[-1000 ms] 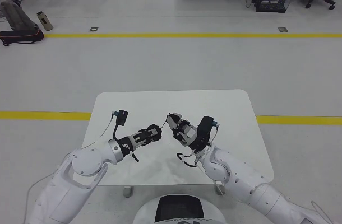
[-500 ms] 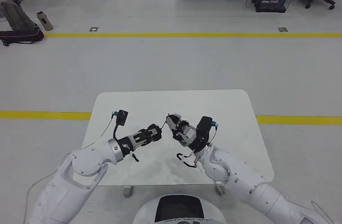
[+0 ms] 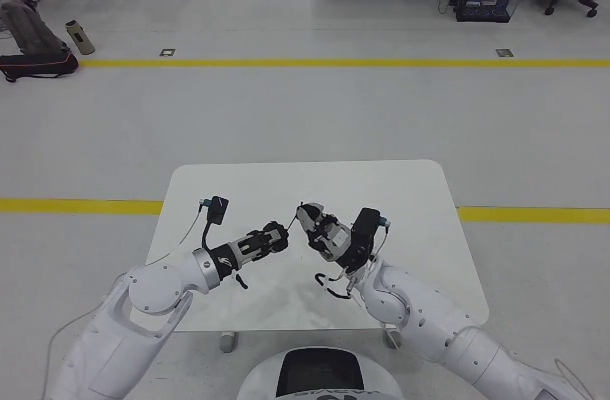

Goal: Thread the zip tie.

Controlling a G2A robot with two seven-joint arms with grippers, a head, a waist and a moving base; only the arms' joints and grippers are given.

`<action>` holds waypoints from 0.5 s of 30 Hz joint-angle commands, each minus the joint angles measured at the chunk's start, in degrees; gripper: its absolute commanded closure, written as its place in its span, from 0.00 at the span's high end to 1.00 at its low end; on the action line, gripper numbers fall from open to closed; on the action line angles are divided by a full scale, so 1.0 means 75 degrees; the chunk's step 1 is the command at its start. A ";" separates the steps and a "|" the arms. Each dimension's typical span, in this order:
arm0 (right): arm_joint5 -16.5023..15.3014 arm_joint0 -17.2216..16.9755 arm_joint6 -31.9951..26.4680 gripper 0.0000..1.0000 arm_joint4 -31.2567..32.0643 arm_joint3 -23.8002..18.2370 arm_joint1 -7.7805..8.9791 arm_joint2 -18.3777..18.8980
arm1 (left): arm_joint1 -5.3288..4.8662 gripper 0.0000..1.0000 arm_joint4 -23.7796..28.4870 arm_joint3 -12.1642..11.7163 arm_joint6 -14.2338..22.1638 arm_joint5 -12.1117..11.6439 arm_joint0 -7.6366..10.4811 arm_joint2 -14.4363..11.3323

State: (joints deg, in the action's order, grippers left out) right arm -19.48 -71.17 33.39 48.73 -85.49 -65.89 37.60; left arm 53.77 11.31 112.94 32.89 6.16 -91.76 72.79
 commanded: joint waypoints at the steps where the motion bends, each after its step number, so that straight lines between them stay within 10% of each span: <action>1: 0.0000 -0.0019 0.0048 0.00 0.0021 -0.0024 0.0010 0.0020 | 0.0000 0.00 0.0000 0.0000 0.0000 0.0000 0.0000 0.0000; 15: 0.0000 0.0018 0.0022 0.00 0.0010 0.0045 -0.0006 0.0003 | 0.0000 0.00 0.0000 0.0000 0.0000 0.0000 0.0000 0.0000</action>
State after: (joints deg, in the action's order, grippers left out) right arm -19.48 -71.08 33.55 48.83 -85.18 -65.92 37.67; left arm 53.77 11.31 112.94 32.89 6.16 -91.76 72.79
